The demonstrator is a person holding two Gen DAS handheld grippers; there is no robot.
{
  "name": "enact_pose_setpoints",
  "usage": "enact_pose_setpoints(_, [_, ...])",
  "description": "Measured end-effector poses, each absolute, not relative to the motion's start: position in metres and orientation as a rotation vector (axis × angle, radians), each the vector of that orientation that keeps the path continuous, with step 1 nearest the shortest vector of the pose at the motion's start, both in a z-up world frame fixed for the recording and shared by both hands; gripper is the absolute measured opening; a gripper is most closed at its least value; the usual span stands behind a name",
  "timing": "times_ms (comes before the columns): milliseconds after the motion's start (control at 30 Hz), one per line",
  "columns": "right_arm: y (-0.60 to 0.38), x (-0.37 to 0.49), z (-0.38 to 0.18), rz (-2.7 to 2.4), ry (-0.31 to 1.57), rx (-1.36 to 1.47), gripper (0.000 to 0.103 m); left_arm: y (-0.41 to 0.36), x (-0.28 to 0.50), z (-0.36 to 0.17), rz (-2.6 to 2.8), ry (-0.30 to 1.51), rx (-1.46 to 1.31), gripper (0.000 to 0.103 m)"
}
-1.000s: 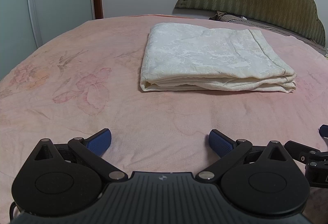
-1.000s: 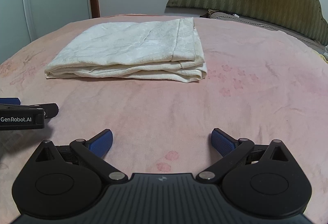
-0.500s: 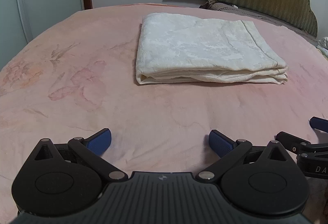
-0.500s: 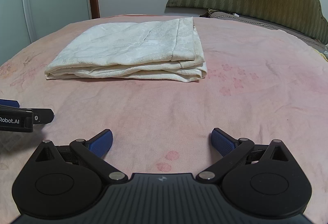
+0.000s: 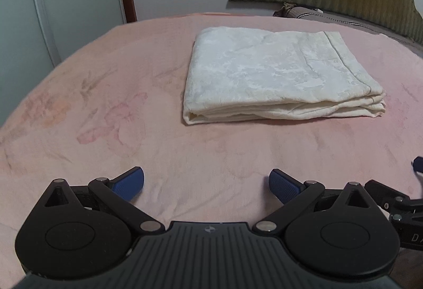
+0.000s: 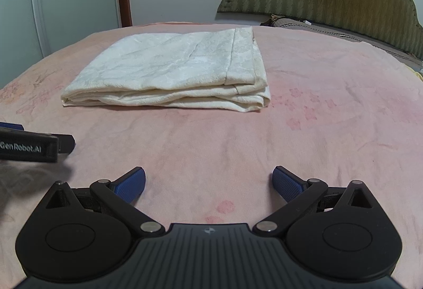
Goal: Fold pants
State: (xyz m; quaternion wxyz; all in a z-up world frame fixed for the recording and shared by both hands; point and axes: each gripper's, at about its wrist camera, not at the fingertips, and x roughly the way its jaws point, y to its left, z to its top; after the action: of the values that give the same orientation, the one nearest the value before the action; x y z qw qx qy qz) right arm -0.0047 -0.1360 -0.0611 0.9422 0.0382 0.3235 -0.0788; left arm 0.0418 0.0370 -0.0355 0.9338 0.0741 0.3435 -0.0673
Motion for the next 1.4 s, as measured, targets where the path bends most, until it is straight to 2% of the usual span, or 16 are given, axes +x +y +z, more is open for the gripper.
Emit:
enact_pose_setpoints(167, [-0.132, -0.003, -0.060, -0.152, 0.652, 0.065, 0.103, 0.034, 0.040, -0.028, -0.163, 0.664, 0.140, 0.102])
enact_pose_setpoints(433, [-0.140, -0.008, -0.062, -0.179, 0.648, 0.101, 0.103, 0.027, 0.048, -0.039, -0.181, 0.744, 0.157, 0.103])
enact_pose_setpoints(1400, [-0.136, -0.005, -0.066, -0.160, 0.674, 0.076, 0.103, 0.036, 0.042, -0.044, -0.187, 0.739, 0.076, 0.103])
